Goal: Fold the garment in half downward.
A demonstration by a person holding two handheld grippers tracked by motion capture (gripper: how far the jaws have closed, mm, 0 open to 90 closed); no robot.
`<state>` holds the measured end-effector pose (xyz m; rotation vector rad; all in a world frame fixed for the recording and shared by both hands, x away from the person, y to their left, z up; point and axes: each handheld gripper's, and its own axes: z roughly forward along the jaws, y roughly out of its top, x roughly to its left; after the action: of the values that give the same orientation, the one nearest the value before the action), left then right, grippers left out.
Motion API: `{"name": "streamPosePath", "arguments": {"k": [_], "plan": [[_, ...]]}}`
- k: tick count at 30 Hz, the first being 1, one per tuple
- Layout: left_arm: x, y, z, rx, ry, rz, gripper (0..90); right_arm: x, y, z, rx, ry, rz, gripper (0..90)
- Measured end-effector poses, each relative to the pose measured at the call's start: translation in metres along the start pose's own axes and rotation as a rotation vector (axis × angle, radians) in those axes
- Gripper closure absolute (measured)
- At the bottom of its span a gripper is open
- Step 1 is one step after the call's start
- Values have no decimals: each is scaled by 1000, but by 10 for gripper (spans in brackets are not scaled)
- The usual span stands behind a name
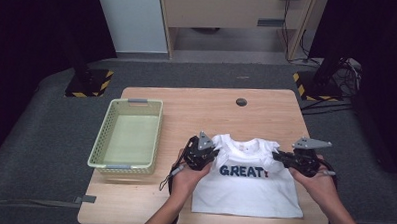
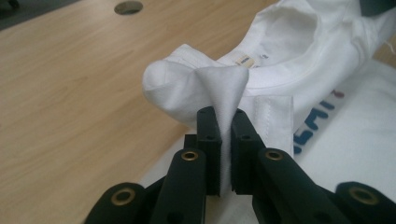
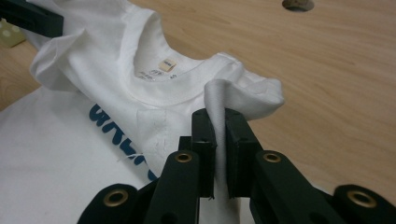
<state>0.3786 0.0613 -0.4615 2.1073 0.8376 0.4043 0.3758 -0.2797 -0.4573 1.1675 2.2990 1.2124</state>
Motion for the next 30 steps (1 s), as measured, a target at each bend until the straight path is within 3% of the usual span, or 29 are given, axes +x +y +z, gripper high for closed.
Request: {"name": "streamPosePath", "arguments": {"k": [6, 10, 16, 22, 27, 30], "plan": [[-11, -25, 4, 43, -35, -5, 853, 7, -23, 4, 47, 23, -11, 840], [-17, -36, 9, 83, -42, 26, 853, 12, -41, 10, 93, 36, -3, 839], [-18, -54, 20, 125, -48, 15, 852, 13, -62, 24, 146, 35, 11, 837], [-4, -50, 31, 123, -10, 11, 852, 9, -57, 34, 137, 12, 6, 821], [11, -44, 43, 107, 6, -23, 847, -1, -46, 47, 131, -21, 17, 802], [13, -42, 44, 101, 35, -19, 742, -6, -40, 52, 138, -43, 8, 743]]}}
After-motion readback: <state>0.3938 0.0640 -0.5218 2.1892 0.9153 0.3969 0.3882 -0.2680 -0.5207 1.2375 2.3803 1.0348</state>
